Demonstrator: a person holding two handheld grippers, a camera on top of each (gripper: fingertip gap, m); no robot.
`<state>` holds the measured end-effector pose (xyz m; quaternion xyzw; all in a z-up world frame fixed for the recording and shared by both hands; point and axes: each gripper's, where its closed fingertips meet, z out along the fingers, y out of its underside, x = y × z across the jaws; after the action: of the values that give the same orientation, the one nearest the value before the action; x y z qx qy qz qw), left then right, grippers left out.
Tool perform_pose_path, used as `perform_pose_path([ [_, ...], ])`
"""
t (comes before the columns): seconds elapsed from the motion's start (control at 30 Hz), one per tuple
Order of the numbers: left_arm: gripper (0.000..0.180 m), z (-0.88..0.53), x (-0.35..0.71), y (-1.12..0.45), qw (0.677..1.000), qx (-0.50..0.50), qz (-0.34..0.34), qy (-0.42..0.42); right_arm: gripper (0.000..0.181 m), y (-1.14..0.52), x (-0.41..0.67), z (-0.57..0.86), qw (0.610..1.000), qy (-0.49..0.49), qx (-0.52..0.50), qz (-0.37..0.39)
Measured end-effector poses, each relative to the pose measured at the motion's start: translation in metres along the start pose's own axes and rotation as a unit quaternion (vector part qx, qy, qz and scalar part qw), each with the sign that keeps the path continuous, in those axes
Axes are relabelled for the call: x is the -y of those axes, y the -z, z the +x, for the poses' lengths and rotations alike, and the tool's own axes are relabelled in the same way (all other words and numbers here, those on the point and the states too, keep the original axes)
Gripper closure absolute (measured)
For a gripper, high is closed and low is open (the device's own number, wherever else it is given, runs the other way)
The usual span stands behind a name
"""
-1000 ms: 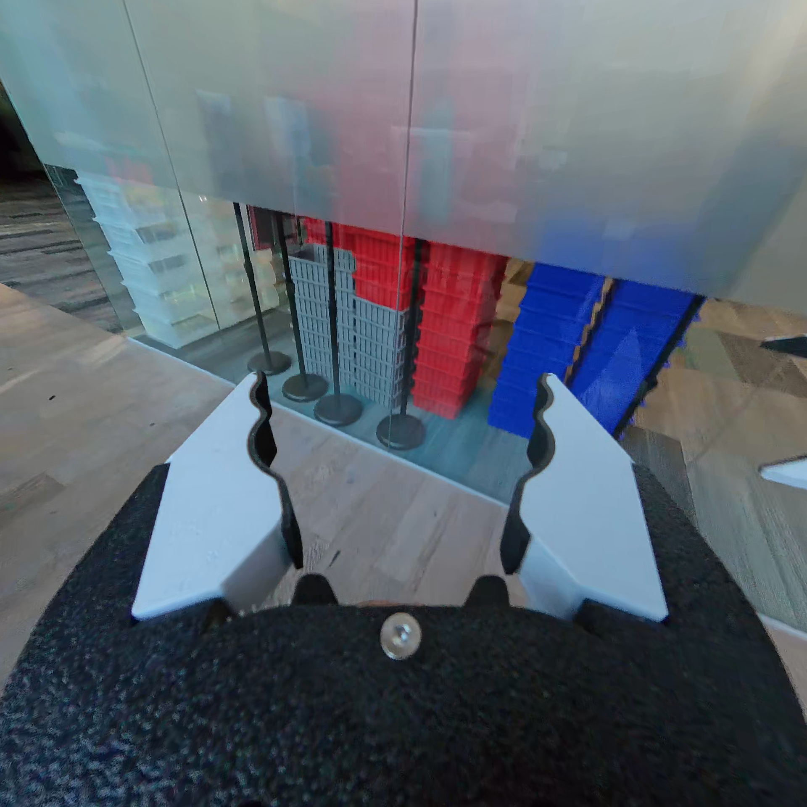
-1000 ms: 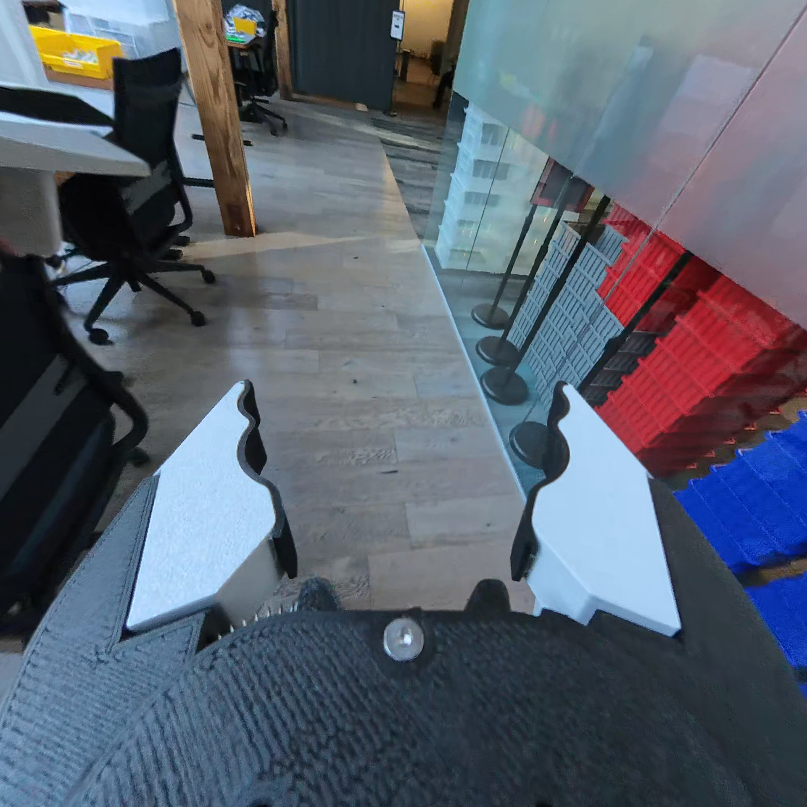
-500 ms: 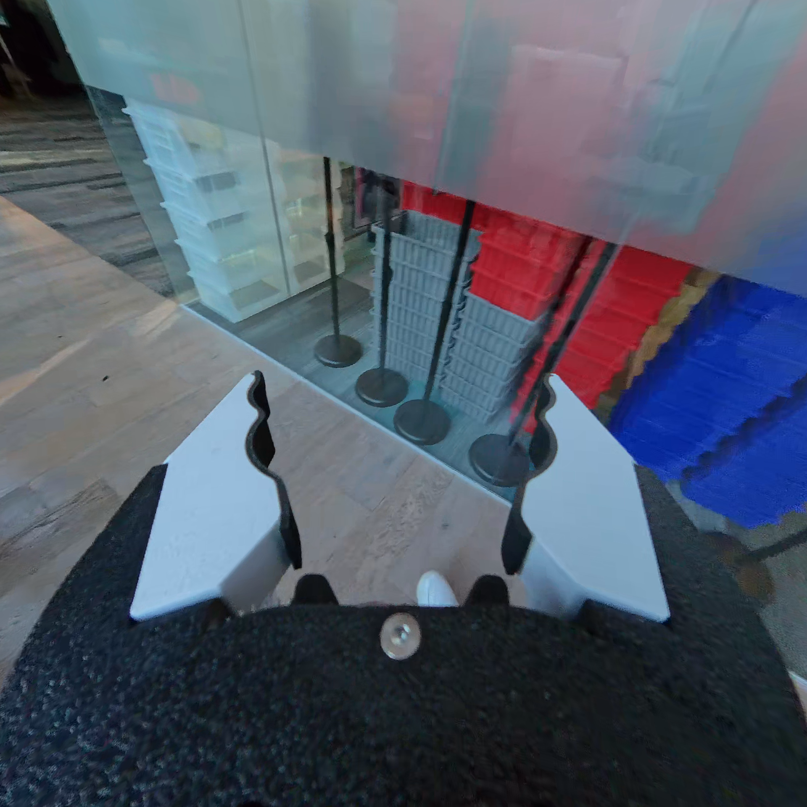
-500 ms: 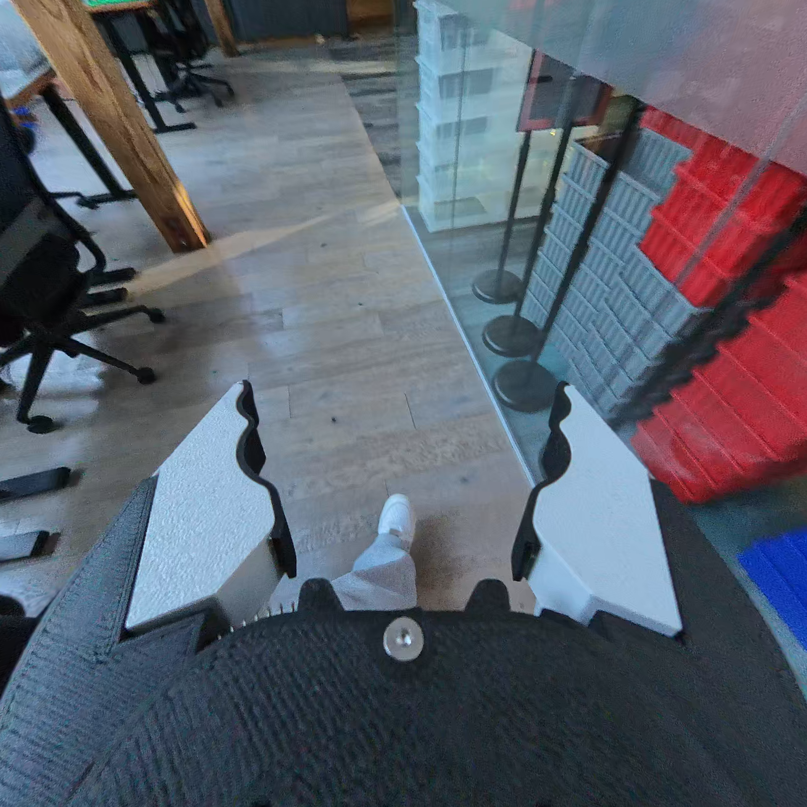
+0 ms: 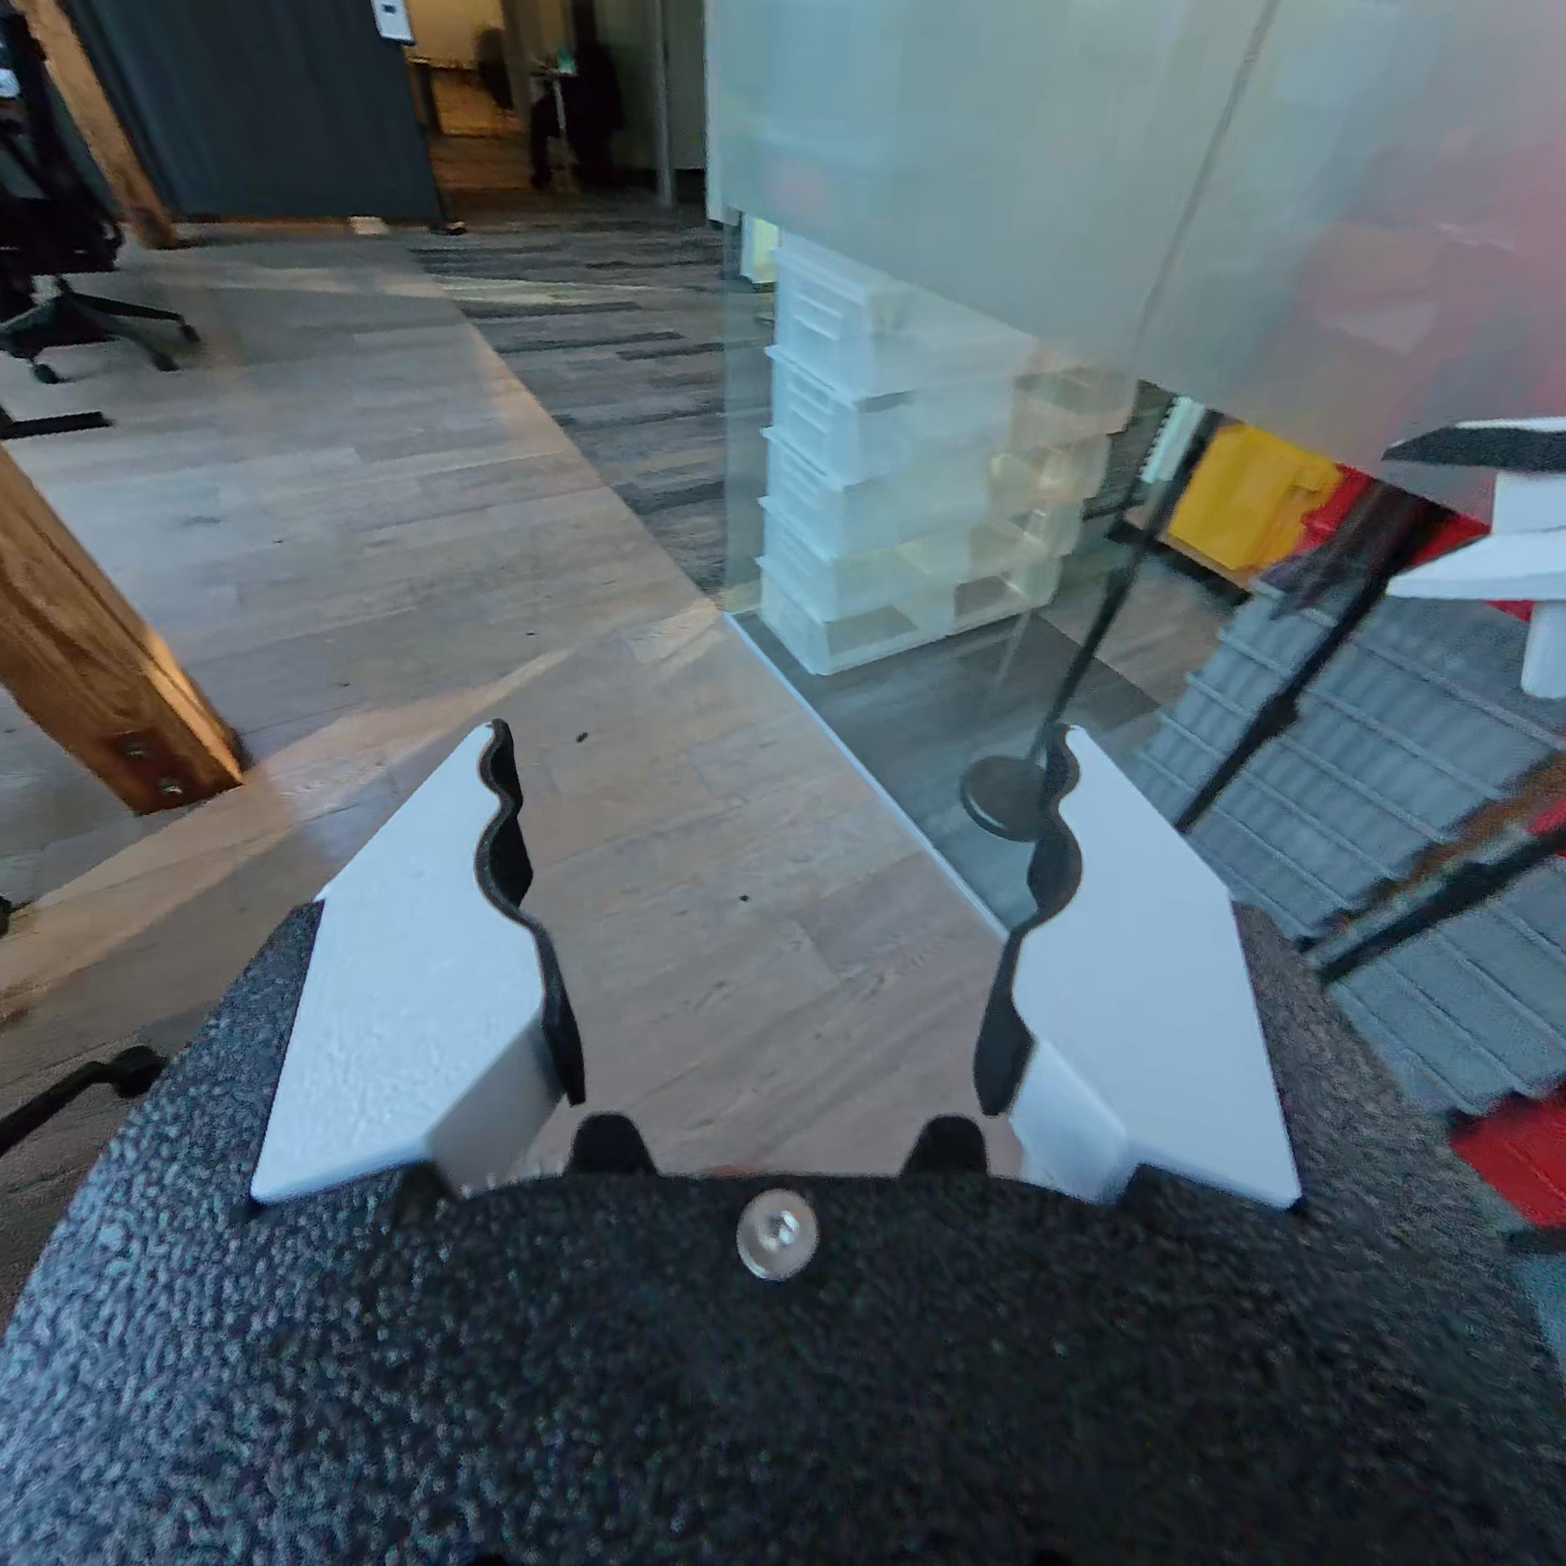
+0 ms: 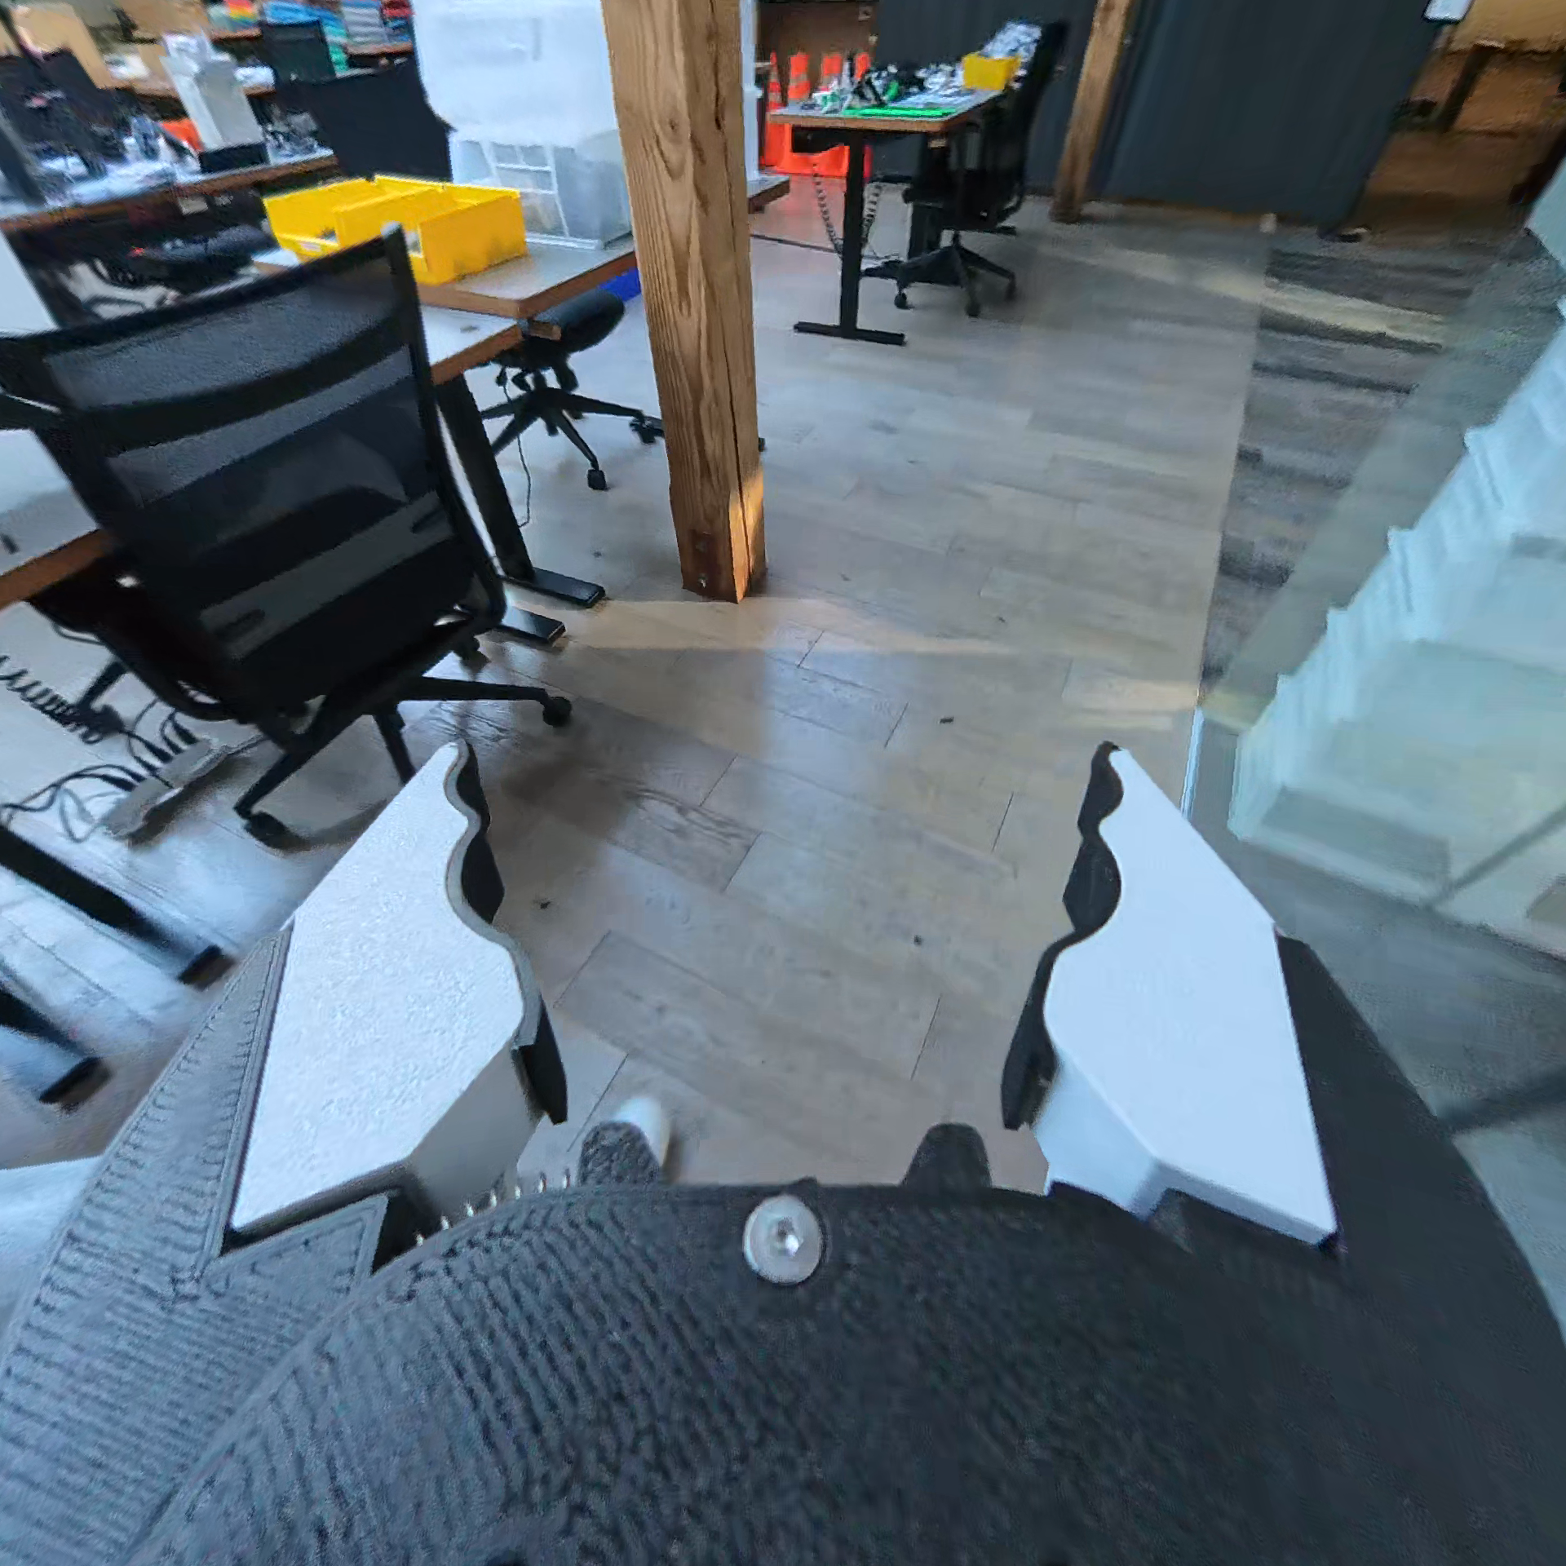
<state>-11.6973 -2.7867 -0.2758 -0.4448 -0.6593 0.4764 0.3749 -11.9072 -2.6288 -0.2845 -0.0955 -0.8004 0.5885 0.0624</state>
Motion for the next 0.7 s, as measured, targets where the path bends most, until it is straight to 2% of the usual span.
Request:
perform_pose_path([
  [0.2,0.062,-0.144,0.033,-0.168,0.999,0.042,0.017,-0.019,0.041,-0.222,0.044,0.093,0.997,0.069,0.012,-0.021],
  [0.33,0.064,-0.227,0.094,-0.313,0.999,0.021,0.008,0.049,0.04,-0.348,0.07,0.154,0.998,0.032,0.004,-0.053],
  [0.4,0.064,-0.255,0.138,-0.385,0.999,-0.002,0.019,0.036,0.04,-0.399,0.099,0.188,0.998,0.03,-0.027,-0.051],
  [0.53,0.066,-0.3,0.201,-0.524,1.0,-0.023,-0.012,-0.004,0.05,-0.48,0.153,0.263,0.995,-0.006,-0.086,-0.043],
  [0.7,0.069,-0.343,0.237,-0.685,0.997,-0.06,-0.024,-0.037,0.055,-0.601,0.171,0.358,0.993,-0.023,-0.104,-0.046],
])
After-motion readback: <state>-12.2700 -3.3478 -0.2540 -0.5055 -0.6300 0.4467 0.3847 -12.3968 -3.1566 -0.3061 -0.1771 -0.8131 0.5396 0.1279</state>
